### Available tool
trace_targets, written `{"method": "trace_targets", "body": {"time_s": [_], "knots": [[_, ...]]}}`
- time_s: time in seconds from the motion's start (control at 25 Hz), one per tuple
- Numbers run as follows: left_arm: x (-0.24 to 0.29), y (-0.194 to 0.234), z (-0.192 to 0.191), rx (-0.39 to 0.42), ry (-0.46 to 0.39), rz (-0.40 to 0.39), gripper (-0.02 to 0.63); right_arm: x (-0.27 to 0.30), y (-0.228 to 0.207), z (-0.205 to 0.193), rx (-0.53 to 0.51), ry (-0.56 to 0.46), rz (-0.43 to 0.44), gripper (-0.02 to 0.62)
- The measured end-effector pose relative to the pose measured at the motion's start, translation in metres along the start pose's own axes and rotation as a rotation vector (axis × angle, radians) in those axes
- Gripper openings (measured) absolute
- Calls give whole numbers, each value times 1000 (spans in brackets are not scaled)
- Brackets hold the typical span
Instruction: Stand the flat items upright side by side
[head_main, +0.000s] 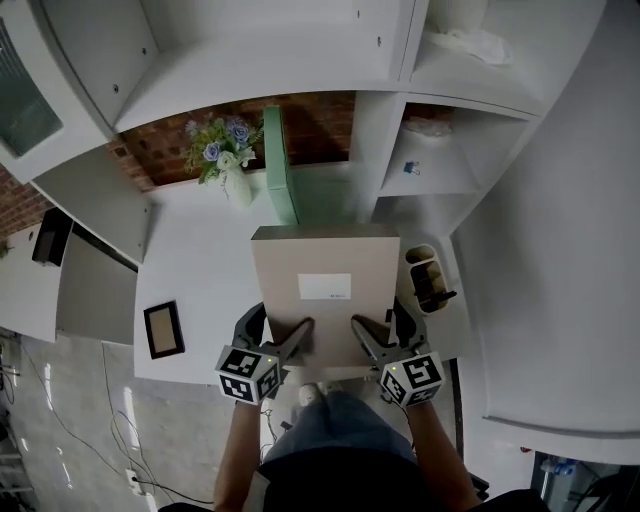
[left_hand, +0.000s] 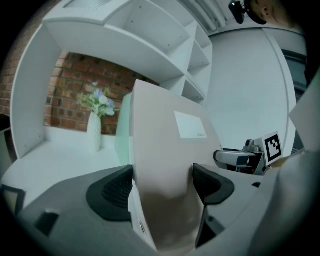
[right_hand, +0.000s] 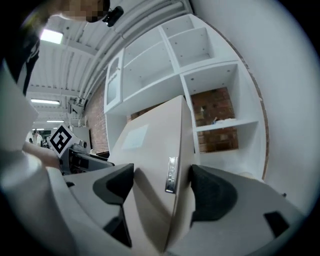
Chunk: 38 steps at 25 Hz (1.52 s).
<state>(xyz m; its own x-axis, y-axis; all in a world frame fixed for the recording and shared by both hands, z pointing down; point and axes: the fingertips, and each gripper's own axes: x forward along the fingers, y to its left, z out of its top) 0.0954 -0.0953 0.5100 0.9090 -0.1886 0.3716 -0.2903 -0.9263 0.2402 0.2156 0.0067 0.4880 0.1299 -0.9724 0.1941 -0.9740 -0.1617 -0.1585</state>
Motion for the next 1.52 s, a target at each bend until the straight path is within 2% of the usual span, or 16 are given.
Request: {"method": "trace_targets", "body": {"time_s": [0.2, 0.36, 0.48, 0.64, 0.72, 0.92, 1.04, 1.32, 1.52], "knots": [[-31, 17, 34, 110, -129, 84, 345, 17, 29, 33, -105, -91, 55, 356], [-46, 33, 46, 186, -210, 171, 345, 35, 46, 46, -213, -150, 83, 356], [-51, 42, 41, 239, -239, 245, 345, 44, 54, 39, -275, -156, 74, 354], [-53, 51, 26, 306, -229, 315, 345, 52, 60, 17, -276, -116, 45, 356], [-50, 54, 18, 304, -215, 320, 345, 54, 59, 7, -268, -91, 43, 356], [-44, 59, -8, 242, -181, 307, 345, 60, 58, -16, -249, -31, 59, 356], [-42, 61, -17, 240, -165, 301, 345, 61, 56, -27, -250, 1, 72, 356], [-41, 60, -18, 240, -186, 299, 345, 60, 53, -27, -247, -4, 100, 356], [-42, 61, -17, 242, -163, 307, 347, 61, 52, -26, -204, 26, 183, 359]]}}
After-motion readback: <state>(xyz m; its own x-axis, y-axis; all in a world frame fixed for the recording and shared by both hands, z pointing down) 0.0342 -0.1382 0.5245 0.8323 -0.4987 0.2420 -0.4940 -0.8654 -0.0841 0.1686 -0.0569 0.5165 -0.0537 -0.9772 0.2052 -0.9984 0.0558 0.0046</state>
